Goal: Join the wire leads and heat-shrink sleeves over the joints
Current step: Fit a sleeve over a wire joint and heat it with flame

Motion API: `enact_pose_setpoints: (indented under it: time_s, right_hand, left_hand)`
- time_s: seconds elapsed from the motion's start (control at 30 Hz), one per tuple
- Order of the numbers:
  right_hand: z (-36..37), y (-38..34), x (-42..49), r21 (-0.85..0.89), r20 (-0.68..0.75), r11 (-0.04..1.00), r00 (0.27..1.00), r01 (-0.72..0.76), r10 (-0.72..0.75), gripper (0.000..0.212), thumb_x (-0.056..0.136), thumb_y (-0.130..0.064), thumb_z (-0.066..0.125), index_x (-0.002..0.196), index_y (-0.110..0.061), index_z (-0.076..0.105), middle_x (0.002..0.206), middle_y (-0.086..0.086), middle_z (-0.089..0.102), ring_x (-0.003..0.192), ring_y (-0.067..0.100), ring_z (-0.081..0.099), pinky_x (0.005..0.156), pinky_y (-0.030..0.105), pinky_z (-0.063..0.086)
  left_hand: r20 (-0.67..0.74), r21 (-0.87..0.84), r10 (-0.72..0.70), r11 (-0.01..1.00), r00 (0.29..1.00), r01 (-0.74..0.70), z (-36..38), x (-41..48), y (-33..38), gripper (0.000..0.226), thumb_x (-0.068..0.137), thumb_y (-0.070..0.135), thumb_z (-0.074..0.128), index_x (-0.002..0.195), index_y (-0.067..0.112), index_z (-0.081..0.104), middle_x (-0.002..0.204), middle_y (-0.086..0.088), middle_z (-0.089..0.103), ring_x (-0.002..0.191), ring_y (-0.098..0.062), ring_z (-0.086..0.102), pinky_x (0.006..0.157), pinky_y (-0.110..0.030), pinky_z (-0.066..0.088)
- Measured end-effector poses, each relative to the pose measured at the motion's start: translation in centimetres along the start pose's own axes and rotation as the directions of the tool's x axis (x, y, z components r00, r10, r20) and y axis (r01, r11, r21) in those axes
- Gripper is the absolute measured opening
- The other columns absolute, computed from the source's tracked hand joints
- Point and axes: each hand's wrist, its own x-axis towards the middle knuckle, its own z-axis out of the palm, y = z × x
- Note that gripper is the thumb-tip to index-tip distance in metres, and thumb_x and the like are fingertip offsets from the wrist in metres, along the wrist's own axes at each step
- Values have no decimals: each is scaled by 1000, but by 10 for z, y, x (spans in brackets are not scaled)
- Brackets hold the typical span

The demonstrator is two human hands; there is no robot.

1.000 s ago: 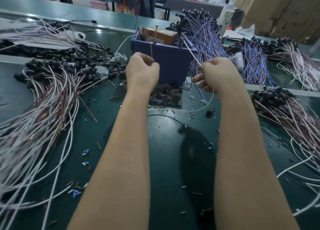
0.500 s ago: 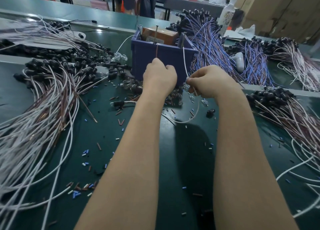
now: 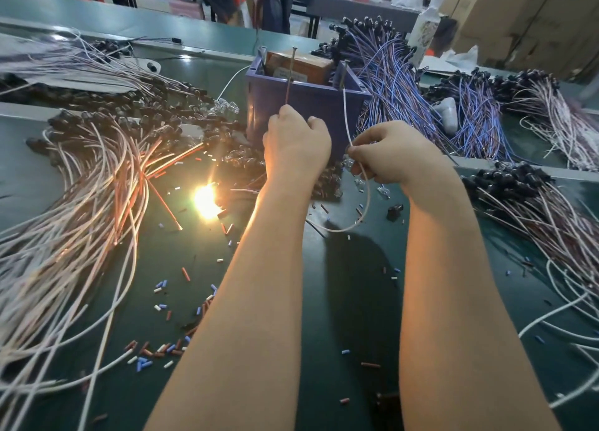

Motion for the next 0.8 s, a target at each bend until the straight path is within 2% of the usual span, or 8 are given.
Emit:
enact_pose_setpoints:
  time_s: [0.2,0.3,0.4,0.47,0.53,0.63,0.7,0.8]
  right_hand:
    - [0,-2,-2,10,1,1000,1000,19,-19,21,89,-12,56,72,-23,59,58,-2,61,47,8,51,48,18,41]
    - [-2,-4,-3,10,-28,1000,999,-16,17,15,88,-11,55,97,-15,66,81,5,67,65,14,60,61,23,50]
    - [-5,-9,-4,5,-351,1000,936,-26,26,39,87,-14,53,126,-12,51,114,6,58,107,21,55,95,35,45]
    - [-9,-18,-10,-34,-549,996,831,81,-87,35,87,-15,54,122,-13,55,118,5,58,113,19,52,101,34,41]
    - [-3,-26,-16,-73,-426,983,886,169,-184,20,87,-17,58,105,-15,65,105,2,65,99,16,59,89,27,45]
    - [33,-34,-27,-182,142,952,965,246,-222,7,83,-25,70,86,-20,66,86,1,66,79,16,59,65,22,43]
    - [64,-32,-26,-310,313,896,924,319,-220,12,84,-22,67,95,-16,67,99,6,67,92,23,60,72,25,44]
    - [92,-29,-19,-291,280,927,947,237,-154,29,91,-14,54,118,-5,60,121,16,61,114,33,55,86,28,43]
  left_hand:
    - [4,13,7,1000,1000,-7,0,0,0,38,97,24,41,129,3,45,130,-13,51,120,-29,46,98,-37,37]
    - [86,43,-1,999,996,-2,-5,0,-2,27,93,22,43,109,5,58,112,-10,62,102,-27,56,87,-31,43]
    - [330,108,-57,994,942,23,-15,-2,-3,29,90,17,41,101,0,62,101,-15,68,96,-30,66,88,-40,53]
    - [362,141,-76,990,929,26,-25,-2,0,29,90,15,40,104,1,62,101,-17,68,95,-30,67,89,-44,54]
    - [184,111,-7,994,983,-14,-37,0,7,28,90,16,43,105,5,65,105,-17,67,100,-31,64,90,-43,53]
    - [-83,40,96,995,992,-93,-51,0,18,28,92,20,44,107,9,65,109,-14,66,106,-31,59,92,-39,49]
    - [-19,66,74,995,997,-73,-53,-2,19,30,92,22,44,108,6,64,110,-16,66,107,-32,59,92,-37,48]
    - [235,201,-44,980,971,-5,-45,-9,15,36,91,23,43,114,2,62,115,-19,63,108,-35,59,88,-36,47]
